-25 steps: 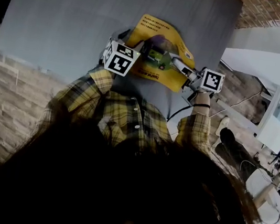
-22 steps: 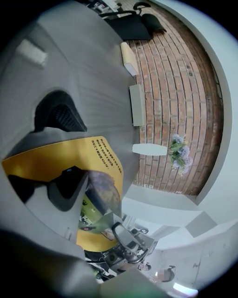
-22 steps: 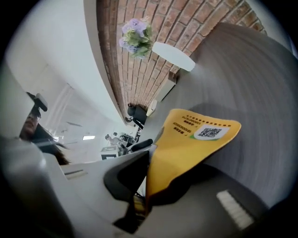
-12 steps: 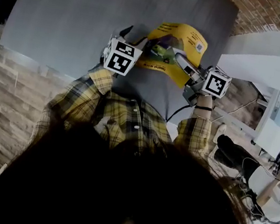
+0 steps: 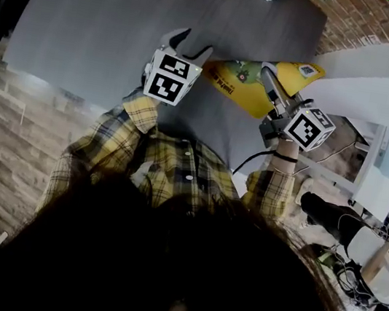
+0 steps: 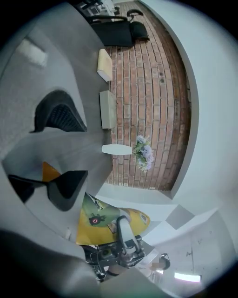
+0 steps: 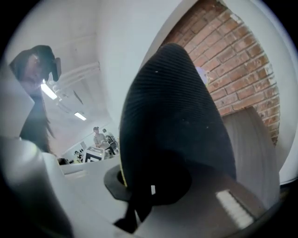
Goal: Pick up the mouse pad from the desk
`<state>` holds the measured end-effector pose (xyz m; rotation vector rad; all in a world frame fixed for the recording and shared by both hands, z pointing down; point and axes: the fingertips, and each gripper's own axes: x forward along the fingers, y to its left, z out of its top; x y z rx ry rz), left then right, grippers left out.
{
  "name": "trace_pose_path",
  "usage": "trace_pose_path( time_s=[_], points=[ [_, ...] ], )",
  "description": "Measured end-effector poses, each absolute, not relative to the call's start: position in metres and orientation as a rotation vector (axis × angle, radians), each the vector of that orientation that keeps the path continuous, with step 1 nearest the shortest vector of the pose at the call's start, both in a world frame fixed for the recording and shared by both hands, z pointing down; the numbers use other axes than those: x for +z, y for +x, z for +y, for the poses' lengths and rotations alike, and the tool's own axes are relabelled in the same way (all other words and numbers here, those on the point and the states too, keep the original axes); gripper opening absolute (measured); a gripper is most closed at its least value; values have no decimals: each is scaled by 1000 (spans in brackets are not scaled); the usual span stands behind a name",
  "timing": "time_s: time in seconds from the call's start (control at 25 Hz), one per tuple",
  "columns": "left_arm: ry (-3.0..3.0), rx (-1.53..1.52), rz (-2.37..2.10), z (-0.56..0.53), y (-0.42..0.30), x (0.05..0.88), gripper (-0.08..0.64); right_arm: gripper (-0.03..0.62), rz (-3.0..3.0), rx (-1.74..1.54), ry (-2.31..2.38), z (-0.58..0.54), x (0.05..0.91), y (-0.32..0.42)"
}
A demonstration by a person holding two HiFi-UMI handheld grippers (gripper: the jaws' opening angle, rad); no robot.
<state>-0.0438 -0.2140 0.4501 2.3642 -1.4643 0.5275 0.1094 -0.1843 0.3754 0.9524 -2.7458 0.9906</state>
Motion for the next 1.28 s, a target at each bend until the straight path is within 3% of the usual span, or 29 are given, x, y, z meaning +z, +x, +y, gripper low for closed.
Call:
trace_pose_path(
  time_s=[0.44, 0.52, 0.68, 1.28],
  points=[
    [2493, 365, -1517, -207, -38, 380, 263, 14, -2648, 309, 1304, -180, 326, 124],
    [2514, 337, -1532, -204, -38, 369, 221, 13, -2625, 233, 1365, -179, 318, 126],
    [2545, 290, -1546, -195, -39, 351, 209, 14, -2566, 75, 1473, -173, 305, 130],
    [2564, 240, -1584, -173, -46, 337, 77, 12, -2435, -122, 1650, -155, 294, 138]
  ],
)
